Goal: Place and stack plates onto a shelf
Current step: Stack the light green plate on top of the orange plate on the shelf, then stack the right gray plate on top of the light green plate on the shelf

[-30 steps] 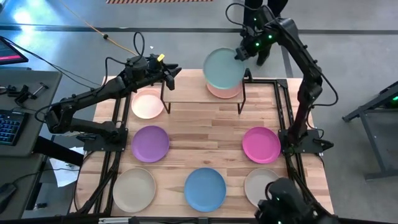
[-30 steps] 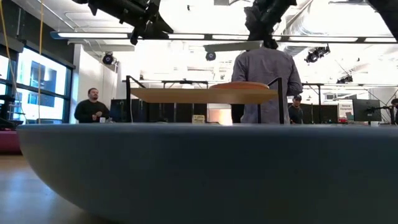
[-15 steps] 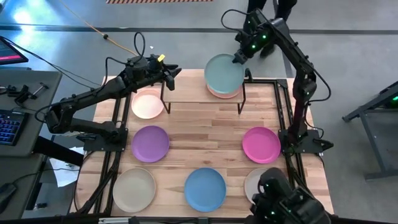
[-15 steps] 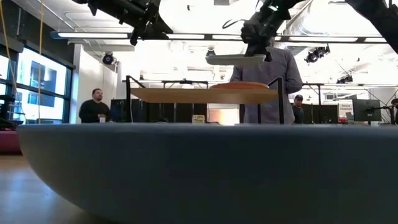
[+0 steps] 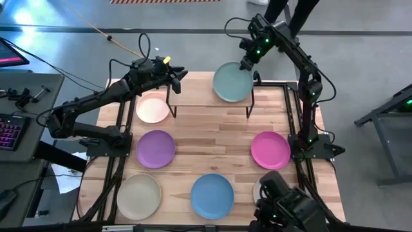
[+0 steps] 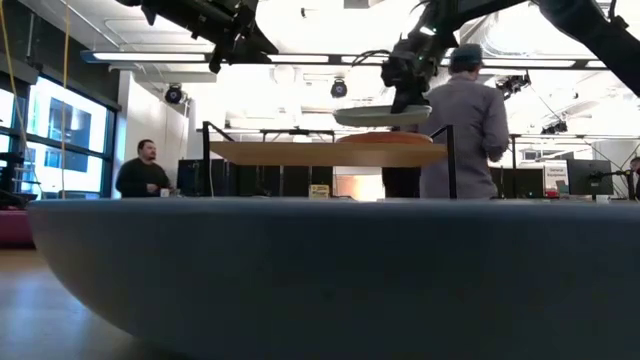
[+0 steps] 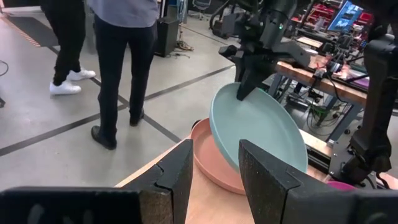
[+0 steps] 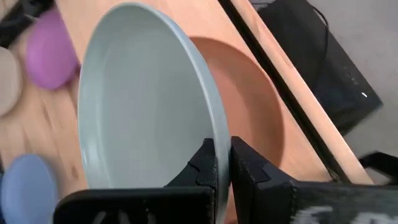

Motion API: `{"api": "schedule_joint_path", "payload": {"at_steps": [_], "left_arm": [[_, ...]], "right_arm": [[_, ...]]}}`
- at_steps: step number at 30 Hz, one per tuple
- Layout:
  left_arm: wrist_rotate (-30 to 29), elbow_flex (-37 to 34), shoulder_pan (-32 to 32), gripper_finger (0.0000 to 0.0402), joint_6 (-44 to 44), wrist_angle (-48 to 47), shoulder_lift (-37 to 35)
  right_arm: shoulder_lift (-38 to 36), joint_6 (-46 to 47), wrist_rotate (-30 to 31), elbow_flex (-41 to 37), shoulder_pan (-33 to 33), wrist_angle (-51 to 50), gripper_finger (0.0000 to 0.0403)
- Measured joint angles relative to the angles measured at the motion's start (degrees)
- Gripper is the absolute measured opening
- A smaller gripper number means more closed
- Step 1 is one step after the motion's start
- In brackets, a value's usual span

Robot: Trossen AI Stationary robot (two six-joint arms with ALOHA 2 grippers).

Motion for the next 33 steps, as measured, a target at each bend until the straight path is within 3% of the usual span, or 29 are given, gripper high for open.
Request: {"api": "schedule_joint_path", "payload": {"at_steps": [4,18,33], "left_arm": [[0.0,0.0,0.0,0.012,0.0,0.01,0.0],[-0.22,0.0,0.0,0.012,-0.02,0.01,0.0],[-1.49,0.0,-0.02,0.012,-0.04,0.03,0.0]], "right_arm": [[0.5,-0.07,6.17,0.0,0.42,0.61,0.0],[0.49,1.67,6.15,0.0,0.5,1.28,0.0002],[0.48,2.34,8.87,0.0,1.34,1.26,0.007]]}}
